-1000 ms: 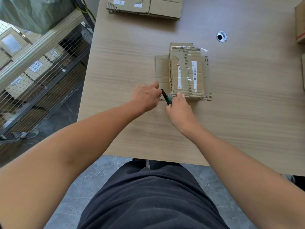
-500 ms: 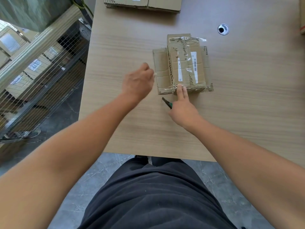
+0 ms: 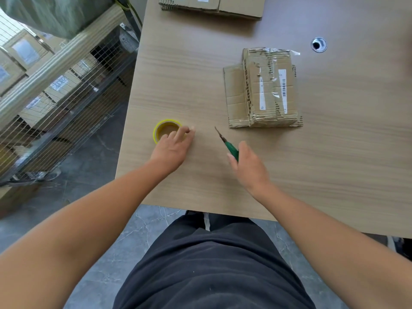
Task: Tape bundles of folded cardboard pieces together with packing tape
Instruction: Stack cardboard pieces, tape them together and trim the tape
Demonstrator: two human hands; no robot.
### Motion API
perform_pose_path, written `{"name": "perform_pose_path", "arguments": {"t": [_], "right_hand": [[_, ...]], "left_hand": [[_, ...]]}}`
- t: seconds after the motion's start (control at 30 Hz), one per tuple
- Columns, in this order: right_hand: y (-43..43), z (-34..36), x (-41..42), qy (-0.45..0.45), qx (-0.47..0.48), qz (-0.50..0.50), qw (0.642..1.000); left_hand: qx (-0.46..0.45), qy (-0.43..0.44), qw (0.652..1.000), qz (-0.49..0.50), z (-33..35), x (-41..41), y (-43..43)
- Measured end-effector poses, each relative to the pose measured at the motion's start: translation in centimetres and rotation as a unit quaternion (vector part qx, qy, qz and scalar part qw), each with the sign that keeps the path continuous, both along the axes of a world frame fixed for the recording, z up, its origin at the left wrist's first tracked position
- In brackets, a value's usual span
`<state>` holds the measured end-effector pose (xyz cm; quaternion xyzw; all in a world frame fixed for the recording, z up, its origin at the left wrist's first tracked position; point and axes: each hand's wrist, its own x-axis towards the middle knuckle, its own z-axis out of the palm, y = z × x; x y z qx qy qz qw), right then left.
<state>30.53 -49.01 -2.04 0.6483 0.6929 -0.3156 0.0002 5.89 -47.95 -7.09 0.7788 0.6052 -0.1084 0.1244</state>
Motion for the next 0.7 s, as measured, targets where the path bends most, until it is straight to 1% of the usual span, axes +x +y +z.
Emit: {"name": "perform_pose_path", "arguments": {"t": [0.07, 0.13, 0.23, 0.37, 0.43, 0.53, 0.57, 0.6, 0.7], "right_hand": [[0.6, -0.8, -2.6, 0.030, -0.026, -0.030, 0.999], [1.4, -2.0, -5.6, 0.039, -0.036, -0.035, 0.998], [2.1, -3.9, -8.9, -0.021, -0.034, 0.003, 0.999], [2.1, -5.1, -10.2, -0.031, 0.014, -0.030, 0.999], [1.7, -5.4, -10.3, -0.053, 0.041, -0.029, 0.997], [1.2, -5.1, -10.2, -0.080, 0.047, -0.041, 0.995], [1.0, -4.7, -10.0, -0.067, 0.053, -0.049, 0.995], [0.9, -4.3, -9.5, -0.035, 0.064, -0.064, 0.995], [0.6, -2.1, -5.9, 0.089, 0.135, -0.126, 0.979]], "left_hand": [[-0.009, -0.032, 0.998, 0.044, -0.1, -0.8, 0.0], [0.002, -0.075, 0.994, 0.080, 0.1, -1.6, -0.1], [0.014, -0.120, 0.986, 0.115, 0.4, -2.7, -0.2], [-0.015, -0.135, 0.981, 0.136, 1.0, -3.6, -0.4], [-0.020, -0.133, 0.981, 0.143, 1.1, -3.8, -0.6], [-0.018, -0.121, 0.979, 0.163, 1.5, -3.3, -0.6], [-0.009, -0.123, 0.977, 0.177, 1.7, -2.9, -0.5], [0.009, -0.133, 0.972, 0.192, 2.0, -2.2, -0.3], [0.055, -0.189, 0.957, 0.213, 3.1, 0.9, 0.9]]}}
